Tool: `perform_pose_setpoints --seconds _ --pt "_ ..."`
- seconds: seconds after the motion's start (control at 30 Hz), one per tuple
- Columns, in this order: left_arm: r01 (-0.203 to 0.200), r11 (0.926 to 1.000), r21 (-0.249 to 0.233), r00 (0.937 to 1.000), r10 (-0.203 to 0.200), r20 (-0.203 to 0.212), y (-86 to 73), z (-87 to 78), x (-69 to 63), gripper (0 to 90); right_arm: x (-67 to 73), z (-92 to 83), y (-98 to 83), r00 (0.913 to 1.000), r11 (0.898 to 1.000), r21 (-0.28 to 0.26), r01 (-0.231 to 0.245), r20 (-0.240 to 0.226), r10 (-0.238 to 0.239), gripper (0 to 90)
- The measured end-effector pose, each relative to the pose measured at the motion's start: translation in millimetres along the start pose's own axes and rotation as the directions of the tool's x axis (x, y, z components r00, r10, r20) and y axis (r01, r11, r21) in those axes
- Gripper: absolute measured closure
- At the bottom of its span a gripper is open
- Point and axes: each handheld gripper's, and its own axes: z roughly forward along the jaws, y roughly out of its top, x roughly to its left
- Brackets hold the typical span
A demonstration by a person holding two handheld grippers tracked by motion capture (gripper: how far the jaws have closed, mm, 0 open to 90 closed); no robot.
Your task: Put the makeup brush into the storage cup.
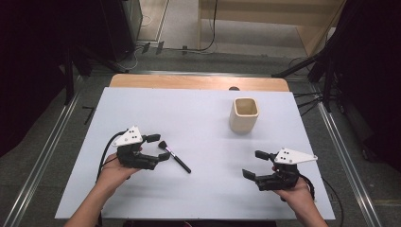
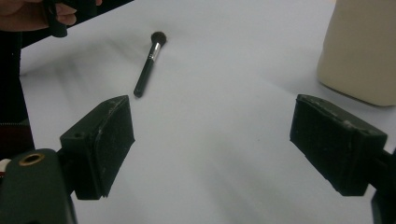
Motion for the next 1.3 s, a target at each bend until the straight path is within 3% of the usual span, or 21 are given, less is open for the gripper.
perform_pose_setpoints --seconds 0.57,0.77,0.9,1.0,1.07,1.1,1.13,1.17,1.2,1.27,1.3 --pt "-0.007 0.9999 -0.015 0.9999 0.007 0.007 7.7 21.6 4.8 21.4 0.1 0.5 0.0 1.0000 1.000 0.001 0.004 -0.001 -0.004 14.7" --pt "-0.028 0.9996 -0.003 0.9995 0.028 0.015 12.4 33.9 1.7 21.5 0.1 0.6 0.1 1.0000 1.000 0.001 0.003 -0.002 -0.003 14.7" --pt "-0.036 0.9991 -0.024 0.9991 0.036 0.023 18.1 44.2 1.6 21.8 0.3 0.8 0.3 1.0000 1.000 0.001 0.003 -0.004 -0.003 14.7" --pt "-0.047 0.9989 -0.007 0.9986 0.047 0.024 20.9 49.0 2.5 21.9 0.5 0.4 0.3 1.0000 1.000 -0.003 0.004 -0.005 -0.004 14.7" --pt "-0.081 0.9966 0.013 0.9941 0.080 0.074 22.9 51.2 6.2 23.5 0.5 -0.1 0.3 1.0000 1.000 -0.004 0.007 -0.004 -0.007 14.6" --pt "-0.081 0.9966 0.013 0.9941 0.080 0.074 22.9 51.2 6.2 23.5 0.5 -0.1 0.3 1.0000 1.000 -0.004 0.007 -0.004 -0.007 14.6" --pt "-0.097 0.9936 0.058 0.9857 0.087 0.144 26.1 52.8 8.3 23.4 0.6 -0.6 0.4 1.0000 1.000 -0.005 0.005 -0.005 -0.005 14.6" --pt "-0.097 0.9936 0.058 0.9857 0.087 0.144 26.1 52.8 8.3 23.2 0.6 -0.6 0.4 1.0000 1.000 -0.005 0.005 -0.005 -0.005 14.6" --pt "-0.146 0.9854 0.087 0.9740 0.128 0.187 28.6 52.3 9.6 23.3 1.2 -1.3 0.5 1.0000 1.000 -0.005 0.002 -0.006 -0.002 14.6" --pt "-0.165 0.9800 0.111 0.9648 0.138 0.224 31.9 52.4 13.7 23.3 1.5 -1.8 0.7 1.0000 1.000 -0.010 0.004 -0.009 -0.005 14.7" --pt "-0.169 0.9805 0.100 0.9618 0.142 0.234 32.6 52.0 15.7 23.4 1.6 -1.9 0.7 0.9999 1.000 -0.012 0.004 -0.009 -0.004 14.6"
